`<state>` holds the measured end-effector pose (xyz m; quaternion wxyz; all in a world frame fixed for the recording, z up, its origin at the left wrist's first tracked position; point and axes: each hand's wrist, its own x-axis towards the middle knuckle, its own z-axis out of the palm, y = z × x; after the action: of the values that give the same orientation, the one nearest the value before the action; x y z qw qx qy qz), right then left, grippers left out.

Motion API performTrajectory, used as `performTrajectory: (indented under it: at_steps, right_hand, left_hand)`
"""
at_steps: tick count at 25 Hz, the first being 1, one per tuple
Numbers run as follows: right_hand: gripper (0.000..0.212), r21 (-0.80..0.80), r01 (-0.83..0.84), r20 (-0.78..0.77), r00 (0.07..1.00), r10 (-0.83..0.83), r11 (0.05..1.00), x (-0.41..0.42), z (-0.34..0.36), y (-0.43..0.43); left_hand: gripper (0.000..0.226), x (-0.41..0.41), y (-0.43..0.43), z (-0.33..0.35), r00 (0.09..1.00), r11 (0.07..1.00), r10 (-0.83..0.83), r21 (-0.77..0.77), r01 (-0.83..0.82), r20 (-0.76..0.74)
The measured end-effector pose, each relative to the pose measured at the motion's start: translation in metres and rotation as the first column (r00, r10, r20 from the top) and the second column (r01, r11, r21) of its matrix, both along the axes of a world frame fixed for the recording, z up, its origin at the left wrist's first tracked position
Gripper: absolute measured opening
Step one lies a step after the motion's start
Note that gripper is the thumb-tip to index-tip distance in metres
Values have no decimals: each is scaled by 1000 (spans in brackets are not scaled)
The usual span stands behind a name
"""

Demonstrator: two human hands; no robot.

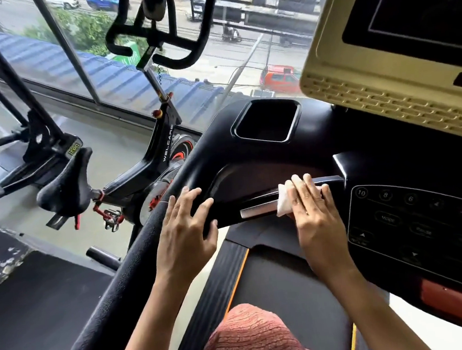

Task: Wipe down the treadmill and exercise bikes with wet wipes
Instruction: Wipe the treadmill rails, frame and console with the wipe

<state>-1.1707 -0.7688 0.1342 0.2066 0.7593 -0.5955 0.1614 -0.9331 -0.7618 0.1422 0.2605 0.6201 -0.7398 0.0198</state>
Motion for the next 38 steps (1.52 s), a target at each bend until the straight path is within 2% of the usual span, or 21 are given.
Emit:
performTrajectory:
  at_steps: [2, 5, 7, 9, 11, 14, 17, 20, 22, 24, 26, 30, 32, 35, 36, 38]
  right_hand:
    - [55, 15, 31, 30, 999, -31, 999, 25, -6, 3]
    - [51, 151, -119, -5, 993, 121, 981, 62, -10, 0]
    - [64, 195, -128, -27, 990, 136, 972, 55, -6, -4]
    - [72, 176, -35, 31, 999, 30, 984, 33, 0, -5]
    - [74, 122, 131, 59, 989, -139, 984, 10, 10, -8]
    - [70, 98, 263, 104, 957, -273, 960, 11, 18, -17]
    - [54, 99, 167, 196, 963, -184, 981, 38, 12, -22]
    - [31, -21, 50, 245, 969, -44, 999, 43, 4, -20]
    - [31, -89, 53, 259, 965, -28, 995, 27, 5, -20]
    - [33, -146, 123, 253, 964, -83, 982, 13, 7, -20]
    - [34, -145, 145, 243, 964, -107, 979, 13, 8, -19]
    - [26, -55, -79, 165, 982, 87, 995, 26, 4, -20]
    - [31, -8, -17, 140, 990, 17, 1000, 9, 15, -25]
    - [36, -10, 183, 150, 972, -179, 983, -6, 22, -26]
    - [35, -39, 209, 185, 963, -198, 977, 2, 20, -22]
    - [37, -70, 140, 271, 956, -116, 988, 25, 3, -6]
  left_hand:
    - [45, -2, 0, 0, 1000, 1000, 2, -2, -2, 25]
    - [45, -2, -1, -1, 998, 1000, 7, -4, -7, 60]
    - [45, -2, -1, -1, 998, 1000, 7, -5, -7, 58]
    - [45, -2, 0, -1, 999, 1000, 6, 0, -6, 54]
    - [45, -2, 0, -1, 998, 1000, 2, 4, -3, 59]
    - [45, -2, 0, -1, 998, 1000, 0, 6, 0, 59]
    - [45, -1, 0, -1, 999, 1000, 2, -3, -2, 51]
    - [45, -1, -2, -1, 999, 1000, 2, -7, -1, 37]
    - [45, -1, -2, -2, 999, 1000, 4, -9, -4, 39]
    - [45, -2, -2, -1, 999, 1000, 5, -11, -5, 50]
    - [45, -3, -2, -1, 998, 1000, 7, -13, -6, 56]
    - [45, -3, -3, 0, 998, 1000, 12, -3, -12, 56]
    - [45, -3, -3, 1, 999, 1000, 12, 3, -13, 52]
    - [45, -3, -2, 1, 998, 1000, 10, 3, -10, 61]
    - [45, -2, -2, 1, 998, 1000, 9, 3, -10, 63]
    - [45, -2, -2, 1, 998, 1000, 11, 6, -11, 65]
